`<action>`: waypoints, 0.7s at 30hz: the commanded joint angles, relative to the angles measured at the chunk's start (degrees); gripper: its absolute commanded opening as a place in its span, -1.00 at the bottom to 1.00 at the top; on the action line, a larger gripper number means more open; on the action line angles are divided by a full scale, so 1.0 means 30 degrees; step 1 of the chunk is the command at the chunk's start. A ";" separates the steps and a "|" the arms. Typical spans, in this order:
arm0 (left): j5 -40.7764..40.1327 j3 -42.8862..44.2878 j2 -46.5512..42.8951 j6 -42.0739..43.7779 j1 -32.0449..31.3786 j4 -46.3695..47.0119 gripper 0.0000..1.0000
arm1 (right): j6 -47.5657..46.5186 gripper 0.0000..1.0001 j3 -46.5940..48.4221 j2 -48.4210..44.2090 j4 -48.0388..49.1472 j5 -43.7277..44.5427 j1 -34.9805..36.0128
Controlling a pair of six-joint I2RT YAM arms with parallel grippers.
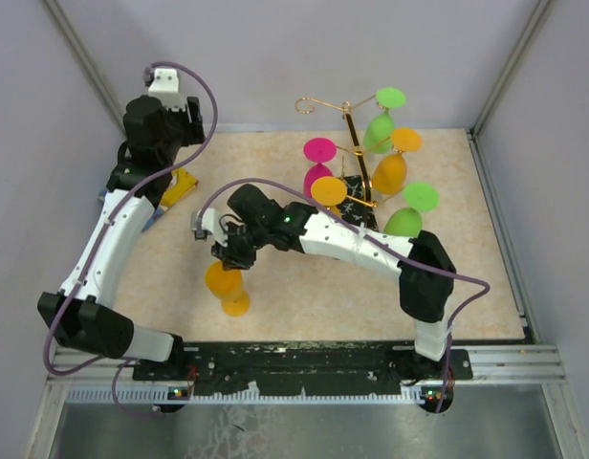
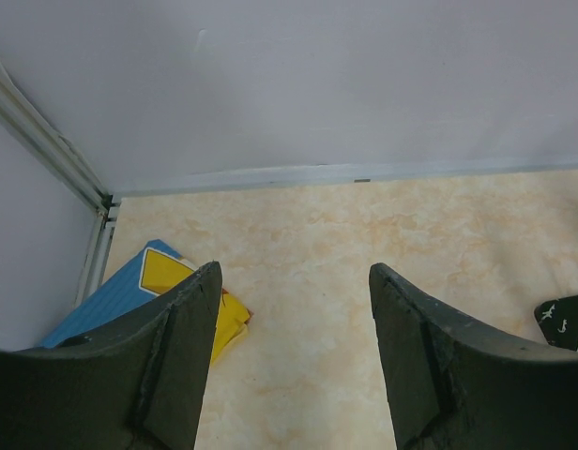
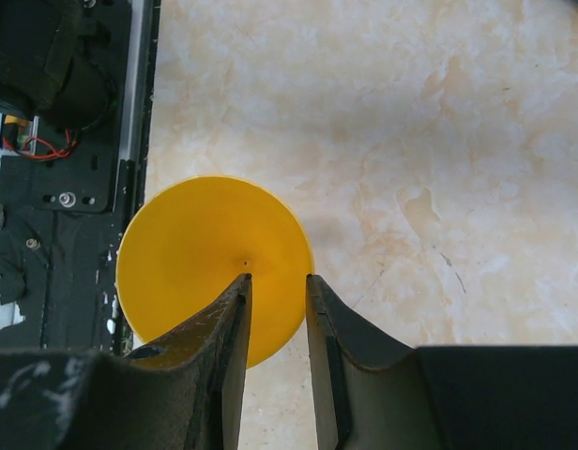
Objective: Place the wine glass upside down on the wine glass rack
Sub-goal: Pick up the wine glass at the center of the board.
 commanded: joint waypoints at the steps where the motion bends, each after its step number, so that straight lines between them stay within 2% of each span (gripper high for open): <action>1: 0.0054 -0.0276 -0.0579 0.0195 -0.0020 0.0427 0.41 | -0.0306 -0.41 0.0858 0.0444 -0.0446 0.0614 0.0266; 21: 0.0322 -0.0539 -0.0603 -0.0170 -0.0020 0.0635 0.42 | -0.0595 -0.45 0.0501 -0.0865 0.0316 0.0270 0.0416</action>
